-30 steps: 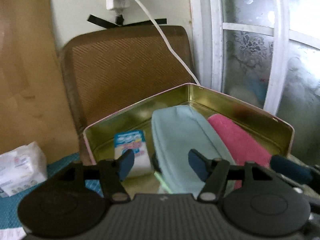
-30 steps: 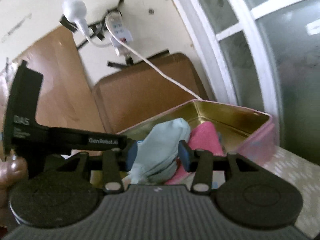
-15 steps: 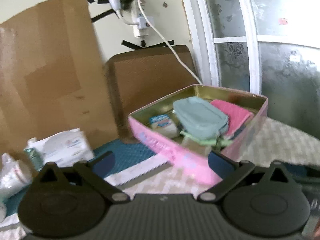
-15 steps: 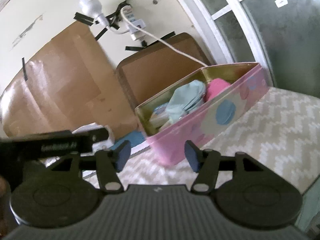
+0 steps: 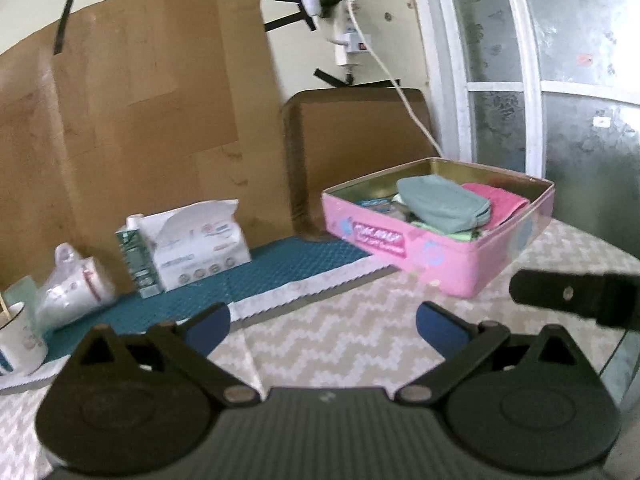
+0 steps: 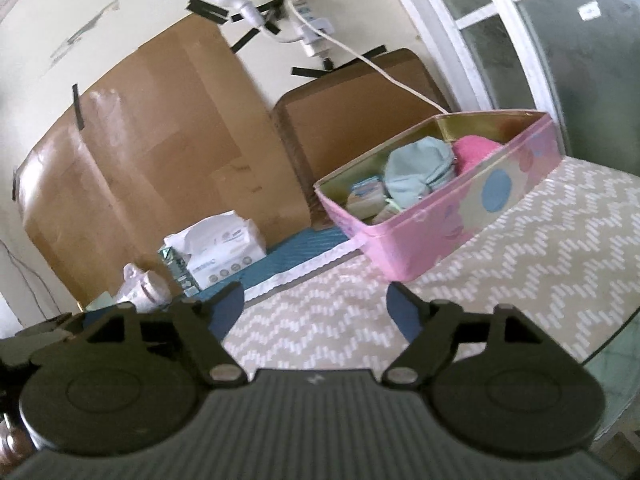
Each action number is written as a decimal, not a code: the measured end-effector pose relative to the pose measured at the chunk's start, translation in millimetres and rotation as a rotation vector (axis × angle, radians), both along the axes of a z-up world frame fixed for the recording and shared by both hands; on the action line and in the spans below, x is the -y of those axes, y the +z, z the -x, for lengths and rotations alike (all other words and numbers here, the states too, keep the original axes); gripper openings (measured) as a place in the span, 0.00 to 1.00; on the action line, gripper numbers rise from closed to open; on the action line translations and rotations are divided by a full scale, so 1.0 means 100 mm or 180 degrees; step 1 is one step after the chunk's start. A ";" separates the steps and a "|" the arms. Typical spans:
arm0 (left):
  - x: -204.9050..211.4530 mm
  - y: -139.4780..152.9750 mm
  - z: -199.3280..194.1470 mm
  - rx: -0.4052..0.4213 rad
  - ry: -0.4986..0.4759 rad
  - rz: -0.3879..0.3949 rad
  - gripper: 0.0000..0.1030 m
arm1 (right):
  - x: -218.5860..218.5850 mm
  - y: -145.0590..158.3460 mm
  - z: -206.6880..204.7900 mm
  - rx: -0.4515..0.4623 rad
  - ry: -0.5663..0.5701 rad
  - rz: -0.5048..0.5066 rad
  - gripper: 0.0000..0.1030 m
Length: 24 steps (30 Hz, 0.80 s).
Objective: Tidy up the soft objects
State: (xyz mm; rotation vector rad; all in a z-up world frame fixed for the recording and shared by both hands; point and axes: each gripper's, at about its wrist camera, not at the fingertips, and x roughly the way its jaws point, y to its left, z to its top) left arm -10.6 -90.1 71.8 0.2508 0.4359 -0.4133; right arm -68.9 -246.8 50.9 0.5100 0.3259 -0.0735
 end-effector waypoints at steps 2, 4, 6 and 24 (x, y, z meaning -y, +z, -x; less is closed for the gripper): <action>-0.08 -0.02 0.02 -0.0002 0.0035 -0.0007 1.00 | -0.07 0.02 0.01 0.0018 -0.0017 0.0035 0.85; -0.17 -0.03 0.04 -0.0011 0.0077 0.0006 1.00 | -0.13 0.03 0.01 0.0030 -0.0039 0.0061 0.87; -0.23 -0.04 0.05 -0.0033 0.0106 0.0004 1.00 | -0.18 0.03 0.01 0.0026 -0.0054 0.0076 0.89; -0.99 -0.22 0.36 -0.0259 0.0573 -0.0209 1.00 | -0.50 -0.12 -0.15 -0.0071 0.0344 0.0012 0.91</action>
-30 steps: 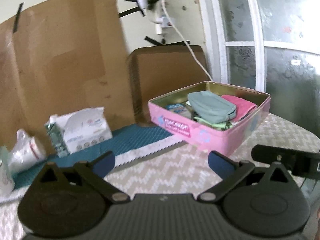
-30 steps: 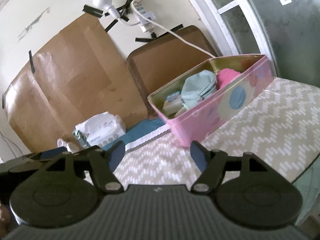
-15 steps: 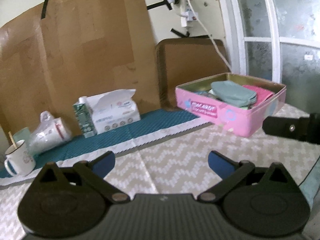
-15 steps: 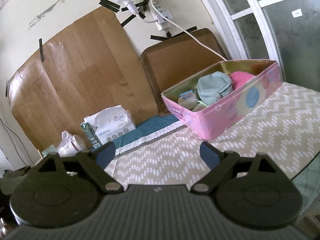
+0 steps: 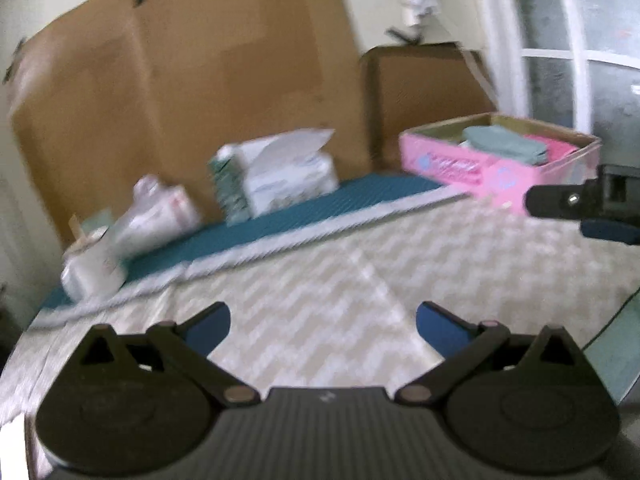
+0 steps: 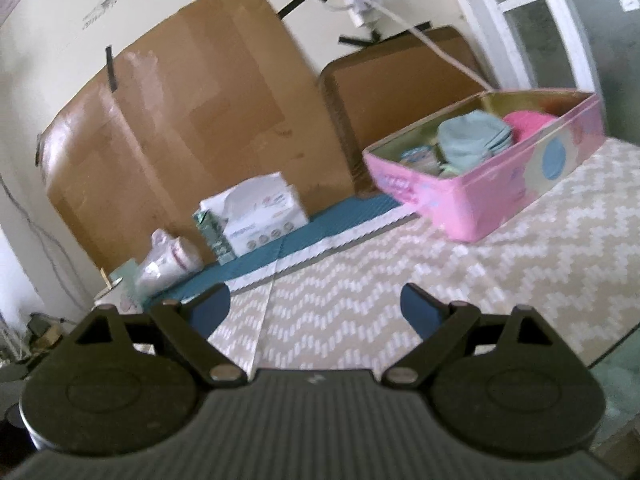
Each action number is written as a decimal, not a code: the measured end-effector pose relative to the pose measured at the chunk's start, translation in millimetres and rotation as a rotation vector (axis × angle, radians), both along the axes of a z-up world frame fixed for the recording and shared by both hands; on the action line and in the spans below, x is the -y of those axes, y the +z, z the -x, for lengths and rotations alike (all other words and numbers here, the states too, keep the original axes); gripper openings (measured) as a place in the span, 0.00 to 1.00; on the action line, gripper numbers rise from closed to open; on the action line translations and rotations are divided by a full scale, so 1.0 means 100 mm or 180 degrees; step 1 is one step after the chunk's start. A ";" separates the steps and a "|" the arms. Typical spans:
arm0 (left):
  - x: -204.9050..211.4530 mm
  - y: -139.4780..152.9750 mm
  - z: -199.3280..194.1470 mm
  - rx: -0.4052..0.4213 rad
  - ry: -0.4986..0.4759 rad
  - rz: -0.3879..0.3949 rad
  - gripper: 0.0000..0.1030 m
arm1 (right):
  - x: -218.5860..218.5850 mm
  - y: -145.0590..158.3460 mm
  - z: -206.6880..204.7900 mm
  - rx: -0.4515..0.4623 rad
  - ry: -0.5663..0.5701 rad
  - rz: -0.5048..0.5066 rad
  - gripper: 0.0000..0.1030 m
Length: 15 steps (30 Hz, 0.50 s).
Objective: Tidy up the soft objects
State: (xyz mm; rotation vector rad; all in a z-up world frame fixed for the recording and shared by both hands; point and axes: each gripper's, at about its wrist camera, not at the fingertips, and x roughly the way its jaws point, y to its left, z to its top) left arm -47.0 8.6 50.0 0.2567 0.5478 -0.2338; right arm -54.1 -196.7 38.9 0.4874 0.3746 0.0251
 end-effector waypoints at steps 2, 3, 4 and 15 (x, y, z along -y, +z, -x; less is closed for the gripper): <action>-0.10 -0.02 -0.02 -0.0046 0.0169 -0.0019 1.00 | -0.01 -0.05 -0.05 -0.0055 0.0086 -0.0058 0.91; -0.12 -0.02 -0.04 -0.0047 0.0230 -0.0042 1.00 | 0.00 -0.07 -0.07 -0.0079 0.0121 -0.0080 0.91; -0.10 -0.01 -0.07 -0.0044 0.0267 -0.0068 1.00 | 0.01 -0.09 -0.08 -0.0096 0.0143 -0.0097 0.91; 0.72 0.08 -0.41 -0.0096 -0.0190 0.0011 1.00 | 0.53 -0.08 0.21 0.0115 -0.0470 -0.0133 0.91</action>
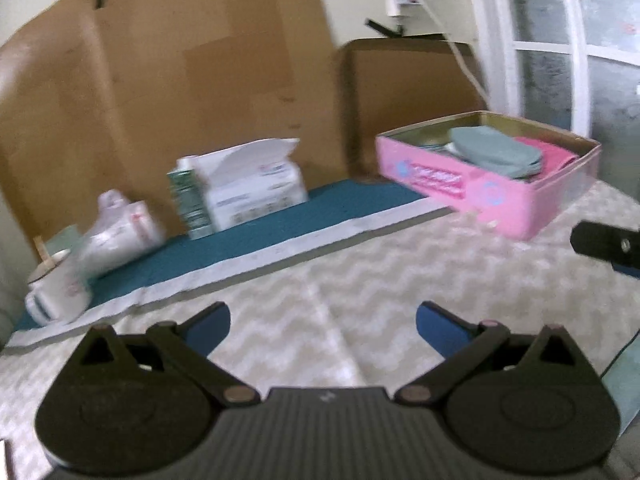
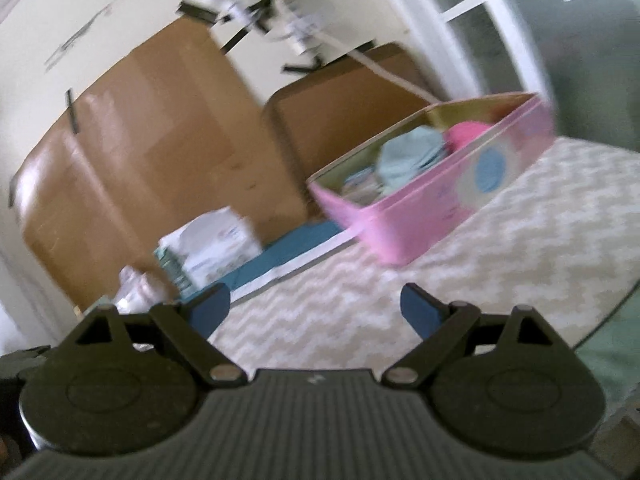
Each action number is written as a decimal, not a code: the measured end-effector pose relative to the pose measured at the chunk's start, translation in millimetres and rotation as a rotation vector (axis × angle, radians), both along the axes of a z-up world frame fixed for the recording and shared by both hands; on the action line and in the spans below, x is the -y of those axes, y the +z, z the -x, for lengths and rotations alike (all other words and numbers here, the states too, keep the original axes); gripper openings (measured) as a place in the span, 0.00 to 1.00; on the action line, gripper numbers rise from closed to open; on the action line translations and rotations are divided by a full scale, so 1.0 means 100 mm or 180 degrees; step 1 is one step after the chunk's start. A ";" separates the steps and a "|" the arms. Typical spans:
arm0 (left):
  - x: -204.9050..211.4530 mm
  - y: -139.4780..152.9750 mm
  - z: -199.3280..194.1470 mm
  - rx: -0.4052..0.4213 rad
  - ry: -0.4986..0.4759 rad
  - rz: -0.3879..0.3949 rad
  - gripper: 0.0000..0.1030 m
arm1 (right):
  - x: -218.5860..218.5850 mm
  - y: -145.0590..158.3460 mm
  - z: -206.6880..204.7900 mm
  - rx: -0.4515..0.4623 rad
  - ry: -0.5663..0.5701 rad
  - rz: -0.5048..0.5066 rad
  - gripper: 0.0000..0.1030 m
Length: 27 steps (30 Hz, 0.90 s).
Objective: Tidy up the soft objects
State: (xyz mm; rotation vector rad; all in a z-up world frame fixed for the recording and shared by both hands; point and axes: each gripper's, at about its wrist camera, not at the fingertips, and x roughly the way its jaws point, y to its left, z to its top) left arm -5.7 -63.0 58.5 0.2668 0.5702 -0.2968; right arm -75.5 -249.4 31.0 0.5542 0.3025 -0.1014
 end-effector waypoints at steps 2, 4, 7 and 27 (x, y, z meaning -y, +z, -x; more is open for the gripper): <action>0.17 0.02 -0.04 -0.0007 -0.0083 0.0036 1.00 | 0.09 0.00 0.05 0.0018 -0.0104 0.0004 0.91; 0.31 0.05 -0.06 0.0021 -0.0155 0.0049 1.00 | 0.16 0.01 0.09 0.0044 -0.0175 0.0036 0.91; 0.48 0.09 -0.08 0.0034 -0.0248 0.0077 1.00 | 0.19 0.01 0.13 0.0090 -0.0265 0.0108 0.91; 0.82 0.19 -0.04 0.0292 -0.0156 -0.0181 1.00 | 0.29 -0.10 0.01 0.0081 -0.0230 0.0124 0.91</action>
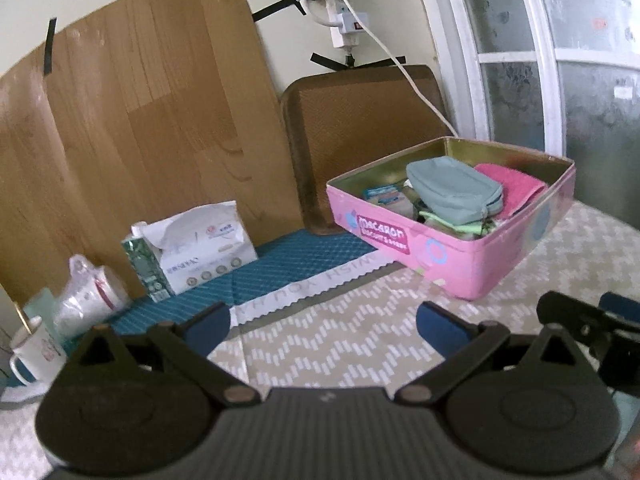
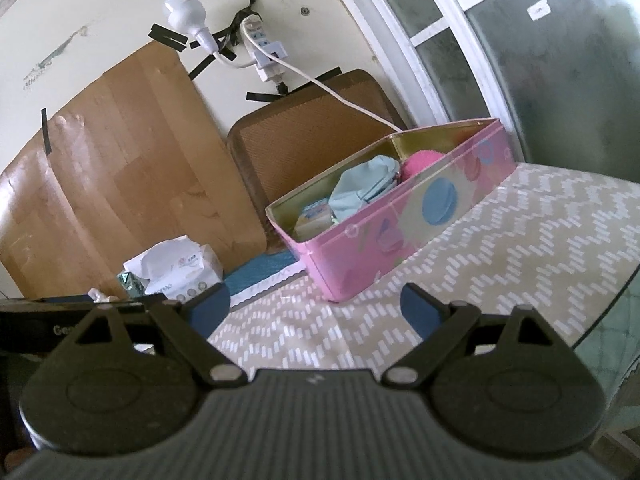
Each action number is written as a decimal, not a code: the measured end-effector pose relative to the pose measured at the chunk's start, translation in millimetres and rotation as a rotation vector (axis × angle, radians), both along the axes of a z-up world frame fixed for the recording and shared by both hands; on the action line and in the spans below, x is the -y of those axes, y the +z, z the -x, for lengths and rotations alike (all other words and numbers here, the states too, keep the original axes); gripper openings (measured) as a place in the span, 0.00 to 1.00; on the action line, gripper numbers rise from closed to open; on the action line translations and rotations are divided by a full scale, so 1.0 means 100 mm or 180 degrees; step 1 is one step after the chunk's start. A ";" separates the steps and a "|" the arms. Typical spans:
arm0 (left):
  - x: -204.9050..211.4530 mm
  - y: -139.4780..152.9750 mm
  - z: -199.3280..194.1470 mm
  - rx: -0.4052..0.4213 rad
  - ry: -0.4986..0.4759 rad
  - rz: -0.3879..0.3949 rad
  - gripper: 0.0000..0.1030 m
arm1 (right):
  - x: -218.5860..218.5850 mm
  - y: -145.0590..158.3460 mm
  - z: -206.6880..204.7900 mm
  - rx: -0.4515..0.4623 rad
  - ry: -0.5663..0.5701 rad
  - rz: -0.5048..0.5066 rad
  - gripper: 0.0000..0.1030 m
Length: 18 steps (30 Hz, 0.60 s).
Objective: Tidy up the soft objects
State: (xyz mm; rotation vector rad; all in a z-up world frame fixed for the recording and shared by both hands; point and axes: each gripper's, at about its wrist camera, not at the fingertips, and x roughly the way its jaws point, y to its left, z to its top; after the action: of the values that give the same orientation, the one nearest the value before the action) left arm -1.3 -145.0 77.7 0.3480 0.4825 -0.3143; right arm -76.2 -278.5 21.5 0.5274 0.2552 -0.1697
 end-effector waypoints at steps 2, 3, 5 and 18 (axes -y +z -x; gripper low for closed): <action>0.01 -0.02 0.02 0.0030 -0.0002 -0.0059 1.00 | -0.01 -0.01 -0.01 -0.0011 0.0022 -0.0007 0.91; 0.02 -0.02 0.03 0.0030 -0.0006 -0.0072 1.00 | -0.01 -0.01 -0.01 -0.0015 0.0033 -0.0006 0.91; 0.02 -0.04 0.05 0.0005 -0.0015 -0.0080 1.00 | -0.02 -0.02 -0.03 -0.0026 0.0051 -0.0007 0.91; 0.00 -0.10 0.09 -0.0051 0.0002 -0.0131 1.00 | -0.02 -0.04 -0.04 -0.0052 0.0049 -0.0056 0.92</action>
State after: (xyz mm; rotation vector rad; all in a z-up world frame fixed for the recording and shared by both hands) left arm -10.8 -144.5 67.6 0.3856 0.5054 -0.3071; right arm -71.7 -276.8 17.8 0.5414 0.2769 -0.1570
